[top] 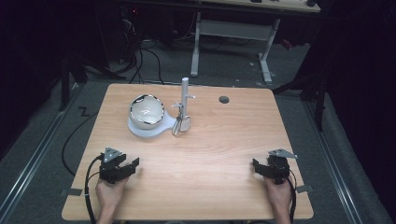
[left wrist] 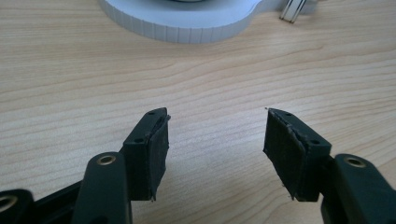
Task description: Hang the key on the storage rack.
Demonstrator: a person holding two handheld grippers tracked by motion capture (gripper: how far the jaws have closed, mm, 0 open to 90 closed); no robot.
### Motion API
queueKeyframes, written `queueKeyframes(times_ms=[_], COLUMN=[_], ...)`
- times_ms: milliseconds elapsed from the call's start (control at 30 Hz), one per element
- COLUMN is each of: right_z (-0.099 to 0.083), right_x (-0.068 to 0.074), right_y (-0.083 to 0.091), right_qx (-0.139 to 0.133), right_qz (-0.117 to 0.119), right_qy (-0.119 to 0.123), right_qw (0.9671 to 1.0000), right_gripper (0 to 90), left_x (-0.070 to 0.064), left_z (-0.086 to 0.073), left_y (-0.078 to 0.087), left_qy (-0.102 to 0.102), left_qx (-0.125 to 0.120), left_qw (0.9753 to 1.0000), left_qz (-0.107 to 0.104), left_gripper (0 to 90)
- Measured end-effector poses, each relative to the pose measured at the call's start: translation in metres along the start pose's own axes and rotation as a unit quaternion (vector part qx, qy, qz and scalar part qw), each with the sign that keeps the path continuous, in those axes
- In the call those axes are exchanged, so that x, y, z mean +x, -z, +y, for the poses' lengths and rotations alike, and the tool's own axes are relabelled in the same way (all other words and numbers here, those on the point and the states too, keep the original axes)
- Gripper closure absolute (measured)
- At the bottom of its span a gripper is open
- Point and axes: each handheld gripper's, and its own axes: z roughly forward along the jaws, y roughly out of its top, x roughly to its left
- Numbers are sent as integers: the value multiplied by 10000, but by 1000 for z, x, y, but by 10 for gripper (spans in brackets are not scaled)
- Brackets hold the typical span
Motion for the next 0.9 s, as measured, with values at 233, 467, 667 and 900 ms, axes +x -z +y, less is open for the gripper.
queueKeyframes(times_ms=[233, 467, 667, 900], right_z=[0, 0, 0, 0], right_x=[0, 0, 0, 0], right_y=[0, 0, 0, 0], right_qx=[0, 0, 0, 0], right_qz=[-2, -4, -3, -3], right_qy=[2, 1, 0, 0], right_qw=[10000, 10000, 10000, 10000], right_gripper=[245, 245, 245, 245], left_x=[-2, -5, -8, -8], left_z=[-5, -7, -6, -6], left_y=[-5, -7, -9, -10], left_qy=[-131, -306, -405, -442], left_qx=[75, 175, 265, 296], left_qw=[9997, 9986, 9978, 9978], left_qz=[182, 391, 452, 386], left_gripper=[402, 395, 359, 319])
